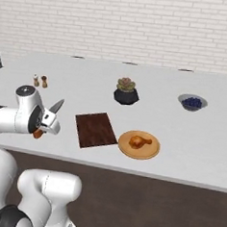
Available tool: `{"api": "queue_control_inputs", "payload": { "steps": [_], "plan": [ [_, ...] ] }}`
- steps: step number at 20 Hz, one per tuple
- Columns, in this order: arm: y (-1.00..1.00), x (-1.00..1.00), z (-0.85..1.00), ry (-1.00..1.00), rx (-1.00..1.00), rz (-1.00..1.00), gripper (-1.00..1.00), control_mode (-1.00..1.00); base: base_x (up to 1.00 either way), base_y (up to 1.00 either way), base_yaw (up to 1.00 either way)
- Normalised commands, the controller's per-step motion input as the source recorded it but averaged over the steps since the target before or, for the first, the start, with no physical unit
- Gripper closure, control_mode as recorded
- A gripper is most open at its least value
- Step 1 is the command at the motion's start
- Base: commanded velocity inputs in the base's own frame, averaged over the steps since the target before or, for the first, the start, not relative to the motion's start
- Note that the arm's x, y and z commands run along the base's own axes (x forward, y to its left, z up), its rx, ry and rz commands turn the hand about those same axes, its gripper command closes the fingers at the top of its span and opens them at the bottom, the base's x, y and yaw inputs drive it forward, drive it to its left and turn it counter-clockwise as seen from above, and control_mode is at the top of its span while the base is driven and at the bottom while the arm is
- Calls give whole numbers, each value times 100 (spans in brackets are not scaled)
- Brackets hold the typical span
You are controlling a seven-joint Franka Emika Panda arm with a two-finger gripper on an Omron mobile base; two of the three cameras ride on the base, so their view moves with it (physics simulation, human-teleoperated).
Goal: Pick up the knife from the drawer and place it on the cutting board. Then place the meat from the plate to the cutting board.
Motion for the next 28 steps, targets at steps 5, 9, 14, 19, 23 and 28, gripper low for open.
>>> {"api": "queue_control_inputs", "payload": {
  "steps": [5,9,14,19,23,28],
  "plan": [
    [-44,51,0,0,3,-7,100,-100,5,-6,0],
    [-64,100,0,0,0,-7,100,-100,0,0,0],
    [-72,100,-2,0,-1,8,100,-100,0,0,0],
    [-55,86,-24,0,-10,26,100,-100,0,0,0],
    [-21,41,-63,4,-21,35,100,-100,0,0,0],
    [-12,19,-46,0,-14,21,100,-100,0,0,0]
  ]
}}
